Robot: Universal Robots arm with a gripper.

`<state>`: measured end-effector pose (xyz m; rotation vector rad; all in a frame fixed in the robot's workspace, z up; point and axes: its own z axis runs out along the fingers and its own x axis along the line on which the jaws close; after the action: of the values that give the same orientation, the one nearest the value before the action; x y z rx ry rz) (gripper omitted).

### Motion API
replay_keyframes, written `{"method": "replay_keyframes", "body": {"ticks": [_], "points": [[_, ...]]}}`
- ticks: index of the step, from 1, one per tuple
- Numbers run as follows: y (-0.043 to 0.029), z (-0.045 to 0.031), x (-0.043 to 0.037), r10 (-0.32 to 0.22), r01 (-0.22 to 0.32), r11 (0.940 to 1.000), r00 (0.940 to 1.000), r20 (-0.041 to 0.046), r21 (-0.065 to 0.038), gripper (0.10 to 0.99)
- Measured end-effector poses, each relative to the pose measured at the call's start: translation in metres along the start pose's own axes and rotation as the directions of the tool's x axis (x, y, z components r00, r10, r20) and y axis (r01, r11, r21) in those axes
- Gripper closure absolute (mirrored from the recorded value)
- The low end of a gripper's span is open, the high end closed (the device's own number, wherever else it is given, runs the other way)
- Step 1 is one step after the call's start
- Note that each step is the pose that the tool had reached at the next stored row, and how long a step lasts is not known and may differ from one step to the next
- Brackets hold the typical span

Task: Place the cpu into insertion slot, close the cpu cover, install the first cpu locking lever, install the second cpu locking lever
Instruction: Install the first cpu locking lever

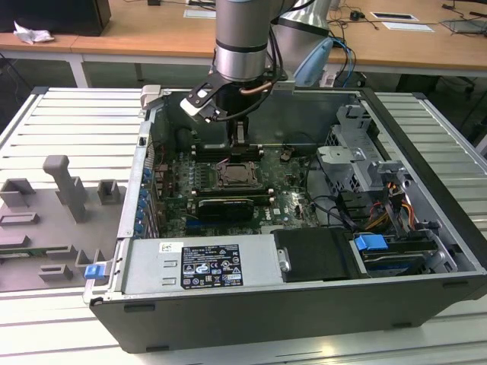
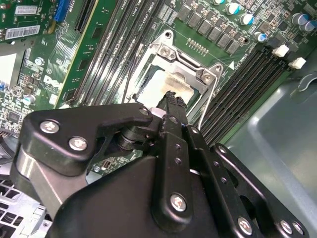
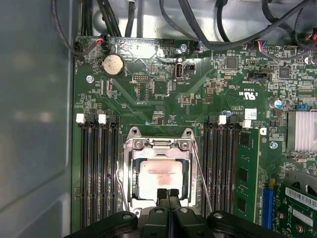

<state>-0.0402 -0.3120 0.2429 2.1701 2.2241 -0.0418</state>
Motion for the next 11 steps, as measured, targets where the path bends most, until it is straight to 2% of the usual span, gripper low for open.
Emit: {"method": "replay_keyframes", "body": {"ticks": [11], "points": [[-0.0006, 0.0, 0.0, -0.009, 0.009, 1.0, 1.0, -0.0001, 0.0, 0.98]]}}
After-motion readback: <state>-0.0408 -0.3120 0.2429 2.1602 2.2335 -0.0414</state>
